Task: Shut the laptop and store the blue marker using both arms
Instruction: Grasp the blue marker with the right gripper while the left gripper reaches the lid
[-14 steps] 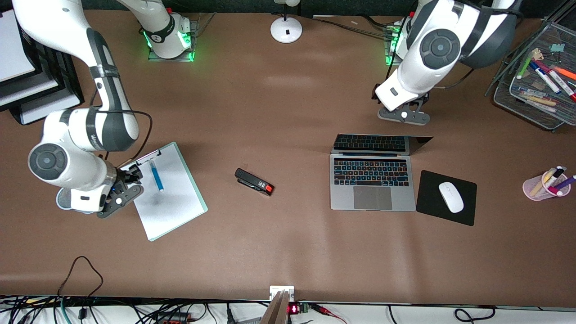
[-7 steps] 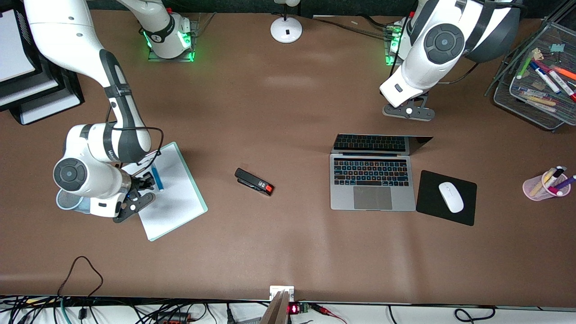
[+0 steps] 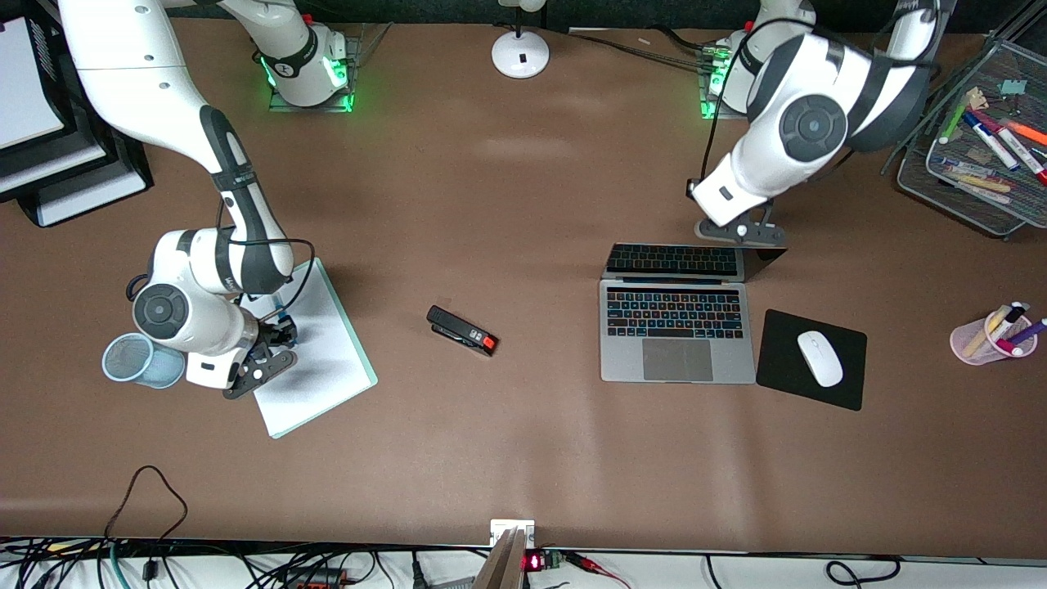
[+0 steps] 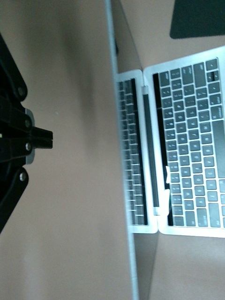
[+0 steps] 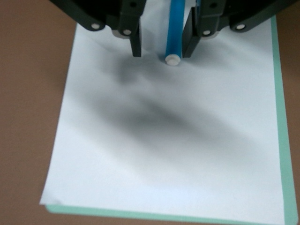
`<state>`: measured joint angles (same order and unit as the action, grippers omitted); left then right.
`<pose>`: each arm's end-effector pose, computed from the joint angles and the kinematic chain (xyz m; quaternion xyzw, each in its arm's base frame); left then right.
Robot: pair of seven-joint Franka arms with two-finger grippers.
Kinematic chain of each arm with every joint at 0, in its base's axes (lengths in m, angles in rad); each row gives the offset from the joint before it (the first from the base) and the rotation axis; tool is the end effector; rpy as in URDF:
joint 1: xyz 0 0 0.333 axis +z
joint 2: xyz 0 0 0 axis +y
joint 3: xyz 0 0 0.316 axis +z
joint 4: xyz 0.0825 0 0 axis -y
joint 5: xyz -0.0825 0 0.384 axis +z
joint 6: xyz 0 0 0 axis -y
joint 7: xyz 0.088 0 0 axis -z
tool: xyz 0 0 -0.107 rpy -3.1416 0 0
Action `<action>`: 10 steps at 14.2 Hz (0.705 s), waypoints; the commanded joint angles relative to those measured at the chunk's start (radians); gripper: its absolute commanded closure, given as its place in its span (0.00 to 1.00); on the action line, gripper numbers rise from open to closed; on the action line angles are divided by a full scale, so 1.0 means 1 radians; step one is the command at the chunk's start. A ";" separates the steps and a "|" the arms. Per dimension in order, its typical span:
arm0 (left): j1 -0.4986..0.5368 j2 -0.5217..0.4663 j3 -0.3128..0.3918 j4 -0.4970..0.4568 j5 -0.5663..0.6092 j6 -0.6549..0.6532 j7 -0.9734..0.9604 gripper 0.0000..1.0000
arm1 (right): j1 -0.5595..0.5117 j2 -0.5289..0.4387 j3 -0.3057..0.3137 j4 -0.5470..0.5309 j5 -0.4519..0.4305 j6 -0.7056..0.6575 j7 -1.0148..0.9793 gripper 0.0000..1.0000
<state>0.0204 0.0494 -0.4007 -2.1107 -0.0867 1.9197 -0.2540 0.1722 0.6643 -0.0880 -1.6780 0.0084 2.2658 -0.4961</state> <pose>0.4838 -0.1988 0.3772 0.9909 -0.0440 -0.1272 0.0091 0.6695 0.0626 0.2104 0.9557 0.2911 -0.0412 0.0162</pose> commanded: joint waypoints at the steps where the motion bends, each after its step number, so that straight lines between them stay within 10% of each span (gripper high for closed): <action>1: 0.010 0.039 -0.010 0.000 -0.022 0.076 -0.001 1.00 | 0.007 -0.014 -0.002 -0.028 0.015 0.017 0.019 0.59; 10: 0.012 0.119 0.005 0.027 -0.001 0.261 0.006 1.00 | 0.010 0.027 -0.001 -0.031 0.018 0.037 0.019 0.71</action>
<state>0.0258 0.1457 -0.3968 -2.1108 -0.0870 2.1586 -0.2540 0.1769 0.6853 -0.0879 -1.7017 0.0101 2.2785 -0.4819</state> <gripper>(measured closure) 0.991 0.700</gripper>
